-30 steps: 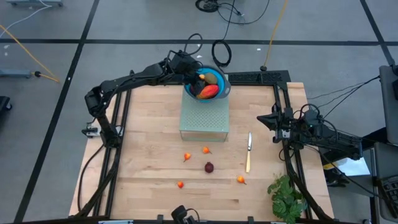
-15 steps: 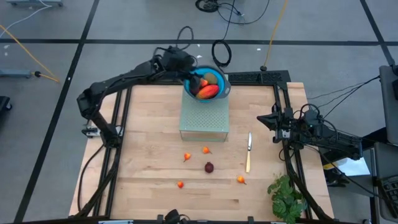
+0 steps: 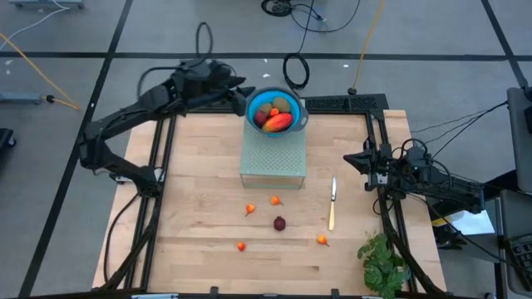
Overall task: Pick & Place Fruit
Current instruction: Put the pomegranate into the blue strainer bowl on the shelf
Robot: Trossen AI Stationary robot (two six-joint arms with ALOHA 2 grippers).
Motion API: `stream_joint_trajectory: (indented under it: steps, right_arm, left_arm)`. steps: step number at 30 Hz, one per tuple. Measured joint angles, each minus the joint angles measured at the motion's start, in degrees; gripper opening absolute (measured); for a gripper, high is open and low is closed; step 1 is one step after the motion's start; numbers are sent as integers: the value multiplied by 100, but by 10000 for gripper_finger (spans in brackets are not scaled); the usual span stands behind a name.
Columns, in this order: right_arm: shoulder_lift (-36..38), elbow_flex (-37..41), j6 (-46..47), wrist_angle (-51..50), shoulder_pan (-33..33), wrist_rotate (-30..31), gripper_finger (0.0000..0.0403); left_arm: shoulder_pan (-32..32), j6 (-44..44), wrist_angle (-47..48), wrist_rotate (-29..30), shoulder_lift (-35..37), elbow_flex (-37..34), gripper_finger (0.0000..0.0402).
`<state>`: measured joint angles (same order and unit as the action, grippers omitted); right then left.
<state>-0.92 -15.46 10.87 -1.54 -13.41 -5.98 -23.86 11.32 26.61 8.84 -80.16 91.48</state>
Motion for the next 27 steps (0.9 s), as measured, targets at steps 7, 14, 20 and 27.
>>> stream_joint_trajectory:
  steps: [7, 14, 20, 27]
  right_arm:
    - [2, 0, 1, 1, 0, -2, 0]
    - [2, 0, 1, 0, 0, -2, 0]
    - [2, 0, 1, 0, 2, -4, 0]
    - [1, 0, 55, 0, 1, -7, 0]
  left_arm:
    - [333, 7, -32, 184, 440, 2, 172]
    - [556, 379, 48, 182, 668, 2, 113]
    - [689, 624, 353, 123, 801, 0, 51]
    - [699, 875, 915, -457, 1078, 0, 10]
